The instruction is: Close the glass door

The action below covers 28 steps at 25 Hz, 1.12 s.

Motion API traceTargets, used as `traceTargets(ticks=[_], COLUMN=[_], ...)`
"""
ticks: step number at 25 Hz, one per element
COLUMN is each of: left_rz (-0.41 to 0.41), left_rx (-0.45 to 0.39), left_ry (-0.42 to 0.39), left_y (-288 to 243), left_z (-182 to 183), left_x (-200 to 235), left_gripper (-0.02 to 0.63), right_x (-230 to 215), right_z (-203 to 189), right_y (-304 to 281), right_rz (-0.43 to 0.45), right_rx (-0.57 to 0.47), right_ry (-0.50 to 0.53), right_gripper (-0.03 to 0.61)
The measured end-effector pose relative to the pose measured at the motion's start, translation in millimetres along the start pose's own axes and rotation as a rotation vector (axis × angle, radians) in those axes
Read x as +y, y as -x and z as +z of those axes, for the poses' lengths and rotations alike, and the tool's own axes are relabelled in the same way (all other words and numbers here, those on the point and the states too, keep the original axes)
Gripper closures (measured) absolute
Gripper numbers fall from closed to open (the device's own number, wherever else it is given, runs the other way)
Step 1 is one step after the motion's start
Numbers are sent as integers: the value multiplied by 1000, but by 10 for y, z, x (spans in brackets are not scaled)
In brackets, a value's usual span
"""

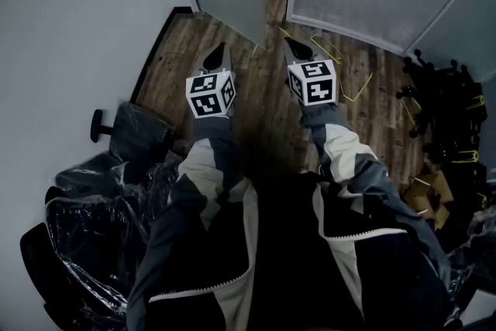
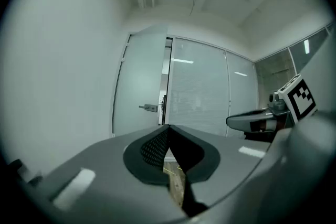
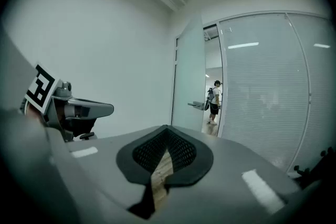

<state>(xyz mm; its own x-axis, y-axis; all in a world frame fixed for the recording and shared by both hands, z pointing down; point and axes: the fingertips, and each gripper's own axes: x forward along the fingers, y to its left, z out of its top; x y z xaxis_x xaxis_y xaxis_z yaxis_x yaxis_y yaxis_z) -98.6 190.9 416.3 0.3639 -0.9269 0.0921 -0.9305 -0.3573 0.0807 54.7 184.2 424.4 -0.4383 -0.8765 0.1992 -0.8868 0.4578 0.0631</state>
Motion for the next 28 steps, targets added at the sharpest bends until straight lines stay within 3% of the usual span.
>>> traceTargets(ticks=[19, 28], left_rz=[-26, -24], left_rx=[-15, 4], left_ry=[-26, -22], left_y=[-31, -428], left_z=[27, -63], left_x=[247, 336], left_gripper=[609, 611], right_x=[215, 69], right_z=[41, 19], right_y=[-223, -598], right_rz=[22, 57], right_rx=[-5, 3], right_ry=[17, -17], right_gripper=[572, 560])
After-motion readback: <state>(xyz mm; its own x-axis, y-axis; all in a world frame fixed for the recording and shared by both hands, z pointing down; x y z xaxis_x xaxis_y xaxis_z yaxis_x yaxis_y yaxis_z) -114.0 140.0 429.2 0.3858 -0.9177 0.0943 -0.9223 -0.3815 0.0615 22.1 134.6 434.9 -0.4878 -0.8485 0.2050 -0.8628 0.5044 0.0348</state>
